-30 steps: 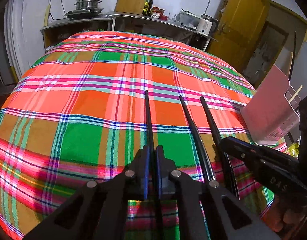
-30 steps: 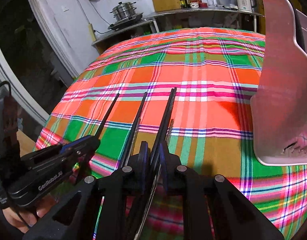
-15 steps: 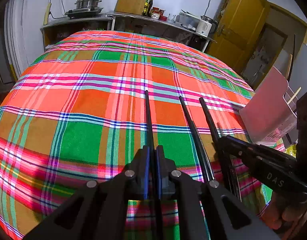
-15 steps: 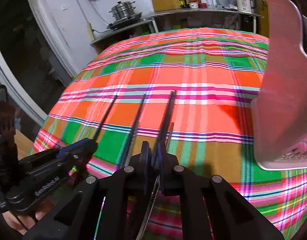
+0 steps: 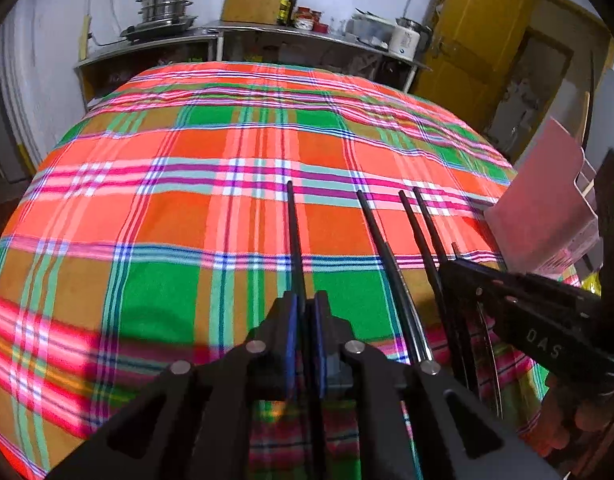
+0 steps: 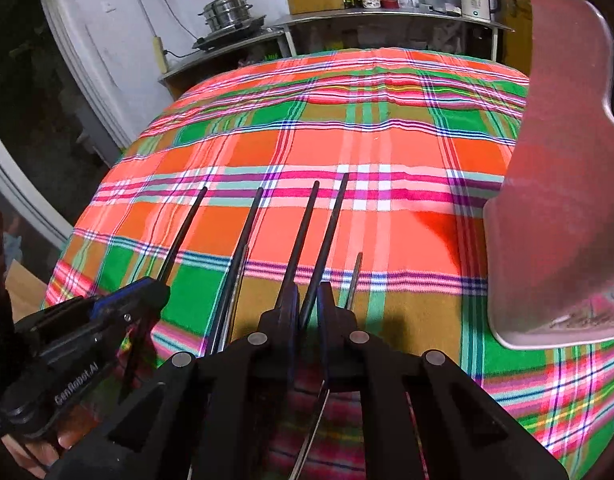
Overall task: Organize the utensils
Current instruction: 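Move both tools back to the remaining black chopsticks, then grasp a black chopstick with the left tool while the right tool grasps another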
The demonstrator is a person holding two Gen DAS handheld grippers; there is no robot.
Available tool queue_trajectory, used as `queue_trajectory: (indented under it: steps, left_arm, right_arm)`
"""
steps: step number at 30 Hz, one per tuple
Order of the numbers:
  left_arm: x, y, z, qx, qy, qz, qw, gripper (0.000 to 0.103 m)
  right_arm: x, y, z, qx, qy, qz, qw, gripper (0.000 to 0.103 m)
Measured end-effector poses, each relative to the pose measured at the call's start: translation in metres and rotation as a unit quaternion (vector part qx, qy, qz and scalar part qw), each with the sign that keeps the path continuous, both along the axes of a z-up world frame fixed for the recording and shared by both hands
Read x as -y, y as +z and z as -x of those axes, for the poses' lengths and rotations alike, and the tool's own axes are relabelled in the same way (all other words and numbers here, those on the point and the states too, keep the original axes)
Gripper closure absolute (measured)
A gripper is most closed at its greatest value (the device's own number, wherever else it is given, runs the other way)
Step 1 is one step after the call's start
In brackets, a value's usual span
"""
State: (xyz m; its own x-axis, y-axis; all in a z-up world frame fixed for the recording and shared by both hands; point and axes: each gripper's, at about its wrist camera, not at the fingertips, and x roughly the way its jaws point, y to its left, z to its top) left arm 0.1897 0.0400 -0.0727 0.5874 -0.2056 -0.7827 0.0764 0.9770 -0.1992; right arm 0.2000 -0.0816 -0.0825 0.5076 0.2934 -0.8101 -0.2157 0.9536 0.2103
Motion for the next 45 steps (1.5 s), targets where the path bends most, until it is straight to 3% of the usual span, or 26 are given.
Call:
queue_trajectory:
  steps: [4, 9, 10, 13, 14, 21, 31, 45]
  left_arm:
    - [0.005, 0.002, -0.013, -0.014, -0.017, -0.007, 0.9997, 0.077]
    - [0.015, 0.003, -0.018, -0.01, -0.026, -0.044, 0.9986, 0.075]
    - [0.017, 0.002, -0.017, -0.008, -0.026, -0.05, 0.9984, 0.076]
    - [0.018, 0.002, -0.015, -0.002, -0.016, -0.072, 0.9973, 0.091]
    - [0.016, 0.003, -0.016, -0.003, -0.013, -0.068, 0.9976, 0.096]
    - [0.005, 0.015, -0.013, 0.001, -0.001, -0.035, 0.9994, 0.097]
    - [0.003, 0.071, 0.008, 0.057, -0.007, -0.009, 0.9983, 0.097]
    - [0.011, 0.126, 0.033, 0.107, -0.019, 0.005, 0.9941, 0.097]
  right_arm:
    - [-0.004, 0.0, -0.007, -0.005, -0.006, 0.009, 1.0, 0.094]
    - [-0.007, 0.0, -0.01, -0.004, -0.004, 0.021, 1.0, 0.094]
    - [-0.007, 0.0, -0.01, -0.004, -0.003, 0.022, 1.0, 0.094]
    - [-0.008, 0.0, -0.008, -0.003, 0.0, 0.025, 1.0, 0.095]
    - [-0.008, 0.0, -0.008, -0.003, 0.002, 0.025, 1.0, 0.095]
    - [-0.004, 0.013, 0.0, 0.013, 0.011, 0.001, 1.0, 0.098]
    - [0.01, 0.062, 0.022, 0.069, 0.007, -0.023, 0.997, 0.098]
    - [0.03, 0.12, 0.061, 0.141, 0.001, -0.043, 0.989, 0.098]
